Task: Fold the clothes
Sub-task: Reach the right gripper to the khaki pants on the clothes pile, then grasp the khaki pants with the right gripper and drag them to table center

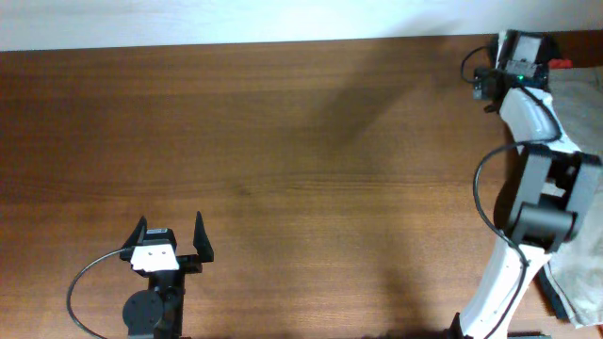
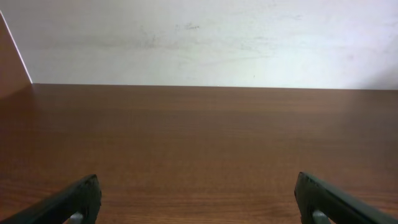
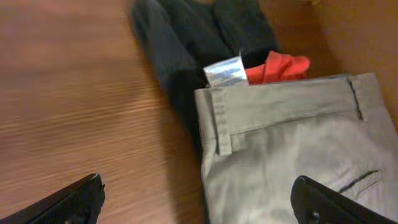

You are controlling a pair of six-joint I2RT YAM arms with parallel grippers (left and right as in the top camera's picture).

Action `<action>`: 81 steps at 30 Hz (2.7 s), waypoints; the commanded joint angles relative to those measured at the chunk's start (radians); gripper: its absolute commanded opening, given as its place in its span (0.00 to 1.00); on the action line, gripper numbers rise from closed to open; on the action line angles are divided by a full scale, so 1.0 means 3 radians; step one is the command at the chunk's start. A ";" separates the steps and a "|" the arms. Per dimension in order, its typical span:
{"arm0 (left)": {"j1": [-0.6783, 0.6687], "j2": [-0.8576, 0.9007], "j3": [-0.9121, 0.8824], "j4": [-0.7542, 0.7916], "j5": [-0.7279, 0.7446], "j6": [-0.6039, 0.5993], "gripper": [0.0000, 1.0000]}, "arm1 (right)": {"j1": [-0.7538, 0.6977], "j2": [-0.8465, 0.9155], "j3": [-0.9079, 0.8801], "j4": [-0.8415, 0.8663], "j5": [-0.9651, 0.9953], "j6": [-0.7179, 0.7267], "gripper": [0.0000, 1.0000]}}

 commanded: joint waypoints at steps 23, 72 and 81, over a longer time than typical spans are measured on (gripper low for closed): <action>-0.0006 -0.0018 -0.0014 -0.0005 -0.0014 0.0051 0.99 | -0.0217 0.0354 0.0116 0.0075 0.0439 0.0001 0.11; -0.0006 -0.0018 -0.0014 -0.0006 -0.0014 0.0051 0.99 | 0.3376 -0.0914 -0.0005 -0.1336 -0.0942 0.2692 0.12; -0.0008 -0.0017 -0.0014 -0.0006 -0.0014 0.0051 0.99 | 0.3862 -0.0874 -0.0027 -0.1265 -0.1104 0.2724 0.06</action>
